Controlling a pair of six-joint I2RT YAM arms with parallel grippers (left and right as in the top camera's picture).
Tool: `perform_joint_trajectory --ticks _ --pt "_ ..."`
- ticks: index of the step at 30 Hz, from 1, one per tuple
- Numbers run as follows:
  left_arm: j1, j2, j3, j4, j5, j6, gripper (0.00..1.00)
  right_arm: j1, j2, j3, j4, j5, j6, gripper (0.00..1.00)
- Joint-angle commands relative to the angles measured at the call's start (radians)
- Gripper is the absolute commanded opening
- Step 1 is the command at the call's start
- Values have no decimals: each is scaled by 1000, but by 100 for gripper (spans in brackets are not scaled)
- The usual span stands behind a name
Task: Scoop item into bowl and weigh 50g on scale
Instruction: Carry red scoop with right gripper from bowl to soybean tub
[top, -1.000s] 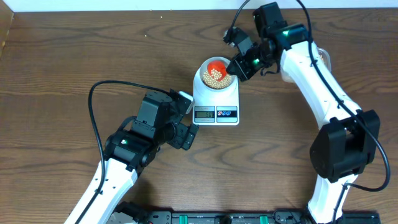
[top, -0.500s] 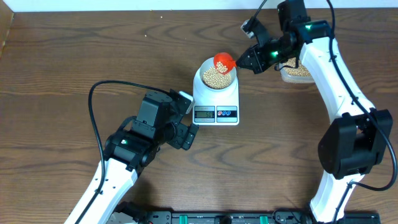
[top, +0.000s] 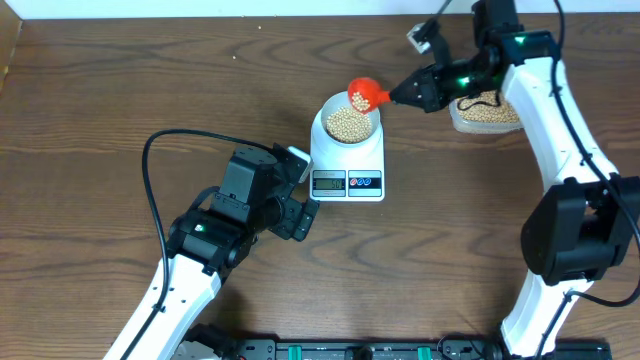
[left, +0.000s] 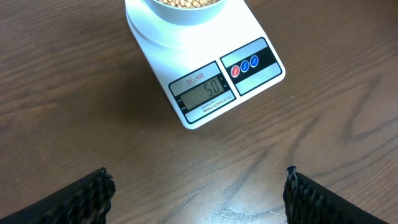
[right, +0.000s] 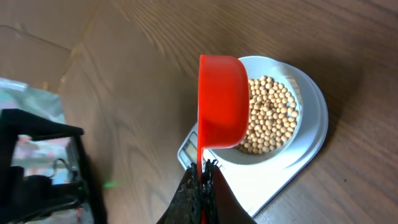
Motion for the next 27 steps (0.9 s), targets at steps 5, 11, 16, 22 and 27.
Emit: perform_joint_trajectory --ticks 5,11,16,22,27 --pt "7 2 19 -2 9 10 89 -155 -35 13 -126 -177 -70 1" --pt "7 2 19 -2 9 10 89 -313 -40 13 -228 -175 -145 1" --pt "7 2 19 -2 9 10 89 -454 -40 13 -246 -142 -163 1" --pt "7 2 19 -2 9 10 89 -566 -40 13 -226 35 -103 1" --pt "7 2 19 -2 9 10 89 -558 -40 13 -143 196 23 1"
